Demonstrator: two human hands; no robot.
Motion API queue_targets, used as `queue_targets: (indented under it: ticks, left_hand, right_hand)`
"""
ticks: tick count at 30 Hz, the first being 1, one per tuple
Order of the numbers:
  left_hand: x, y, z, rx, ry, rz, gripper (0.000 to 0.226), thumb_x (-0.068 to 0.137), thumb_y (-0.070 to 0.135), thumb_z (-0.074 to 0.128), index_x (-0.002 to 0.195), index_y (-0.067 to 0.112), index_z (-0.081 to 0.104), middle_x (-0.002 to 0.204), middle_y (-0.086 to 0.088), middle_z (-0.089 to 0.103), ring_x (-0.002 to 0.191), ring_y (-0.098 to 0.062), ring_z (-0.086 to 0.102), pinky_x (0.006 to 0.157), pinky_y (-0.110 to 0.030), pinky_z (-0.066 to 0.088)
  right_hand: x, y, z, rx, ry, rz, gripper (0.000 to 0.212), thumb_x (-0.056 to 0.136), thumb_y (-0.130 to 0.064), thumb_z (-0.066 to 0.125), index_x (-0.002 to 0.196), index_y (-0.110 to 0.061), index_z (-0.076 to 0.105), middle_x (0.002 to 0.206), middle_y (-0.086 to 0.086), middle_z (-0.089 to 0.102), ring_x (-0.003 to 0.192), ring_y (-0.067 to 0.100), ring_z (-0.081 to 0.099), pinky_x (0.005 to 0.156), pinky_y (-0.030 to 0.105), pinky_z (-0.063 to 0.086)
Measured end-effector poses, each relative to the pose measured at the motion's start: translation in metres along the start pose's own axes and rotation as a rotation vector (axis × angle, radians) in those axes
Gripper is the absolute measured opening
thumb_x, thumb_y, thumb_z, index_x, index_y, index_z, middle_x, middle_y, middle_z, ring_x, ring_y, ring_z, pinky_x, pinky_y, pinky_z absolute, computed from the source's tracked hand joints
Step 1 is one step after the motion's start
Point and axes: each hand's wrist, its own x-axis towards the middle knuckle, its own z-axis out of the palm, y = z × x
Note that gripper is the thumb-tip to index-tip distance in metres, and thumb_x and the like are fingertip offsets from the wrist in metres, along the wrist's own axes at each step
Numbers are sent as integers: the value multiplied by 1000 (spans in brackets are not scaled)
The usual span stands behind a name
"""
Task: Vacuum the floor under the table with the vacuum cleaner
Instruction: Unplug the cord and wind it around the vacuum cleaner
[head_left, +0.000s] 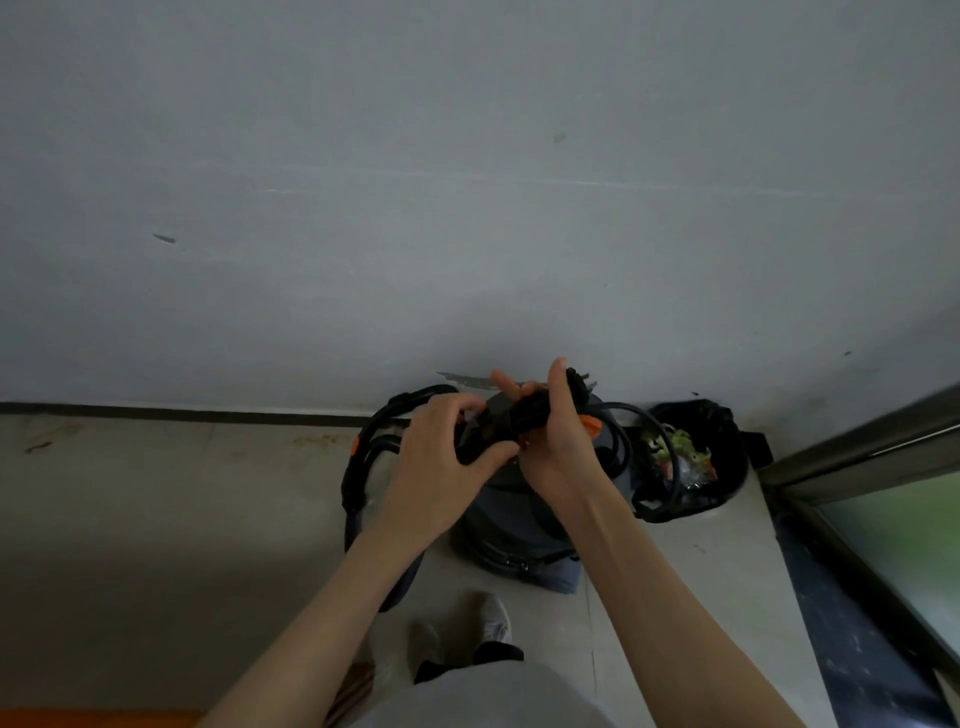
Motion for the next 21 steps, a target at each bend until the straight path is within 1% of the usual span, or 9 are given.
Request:
queue_targets:
  ticks: [2, 5, 7, 8, 11, 14, 16, 18, 21]
  left_hand:
    - [-5, -3, 1, 95, 7, 89, 48, 70, 54, 66, 101, 20, 53, 104, 9, 45, 99, -7, 41, 84, -20, 38]
    - [-5, -9, 1, 210, 64, 180, 27, 70, 29, 79, 83, 11, 64, 93, 1, 51, 92, -9, 40, 78, -27, 42]
    - [0, -9, -3, 227, 88, 208, 15, 74, 19, 77, 76, 10, 64, 86, 0, 52, 87, -8, 41, 75, -23, 39]
    - [2, -8, -7, 224, 77, 223, 14, 77, 19, 74, 75, 11, 63, 85, 1, 52, 86, -8, 42, 75, -19, 36]
    - [6, -6, -14, 234, 28, 249, 16, 84, 24, 65, 76, 12, 59, 82, 3, 50, 80, -7, 42, 72, -17, 33]
    - [7, -3, -17, 198, -31, 180, 13, 88, 20, 63, 83, 10, 58, 82, 6, 51, 77, -7, 46, 66, -16, 33]
    - [11, -3, -18, 137, -56, 167, 11, 87, 16, 63, 82, 7, 59, 81, 8, 52, 78, -8, 49, 68, -15, 33]
    - [17, -4, -19, 90, -78, 165, 10, 85, 13, 65, 80, 8, 59, 77, 16, 51, 75, -1, 49, 71, -8, 35]
    - [19, -8, -18, -24, -69, 29, 14, 81, 14, 71, 75, 12, 58, 71, 13, 51, 66, 4, 47, 65, -7, 37]
  right_hand:
    - [2, 1, 1, 14, 10, 21, 48, 93, -54, 43, 67, -15, 49, 96, 3, 75, 92, 21, 66, 86, 38, 49]
    - [4, 3, 1, -6, 8, 19, 48, 93, -55, 42, 68, -15, 50, 99, 3, 74, 94, 22, 65, 100, 42, 44]
    - [4, 4, 1, -40, 8, 2, 48, 94, -54, 41, 68, -15, 51, 99, 2, 74, 102, 22, 61, 107, 45, 36]
    - [4, 4, 0, -43, 6, -2, 47, 95, -52, 40, 69, -14, 50, 97, 2, 74, 102, 21, 61, 106, 45, 36]
    - [2, 2, 1, -24, -20, -10, 47, 95, -50, 41, 68, -13, 49, 95, 3, 74, 100, 20, 64, 96, 37, 45]
    - [5, 5, -2, -64, -34, -15, 46, 94, -50, 43, 67, -14, 49, 93, 3, 75, 99, 20, 64, 100, 39, 39]
    - [4, 6, -3, -147, -52, -10, 43, 86, -52, 49, 65, -14, 53, 91, 6, 74, 94, 20, 65, 96, 39, 39]
    - [2, 6, -6, -172, -75, 18, 42, 80, -51, 56, 65, -11, 56, 90, 11, 73, 92, 21, 68, 90, 35, 47]
    - [-3, 4, -10, -192, -70, 49, 41, 90, -44, 53, 67, -10, 58, 88, 10, 74, 87, 15, 71, 78, 29, 48]
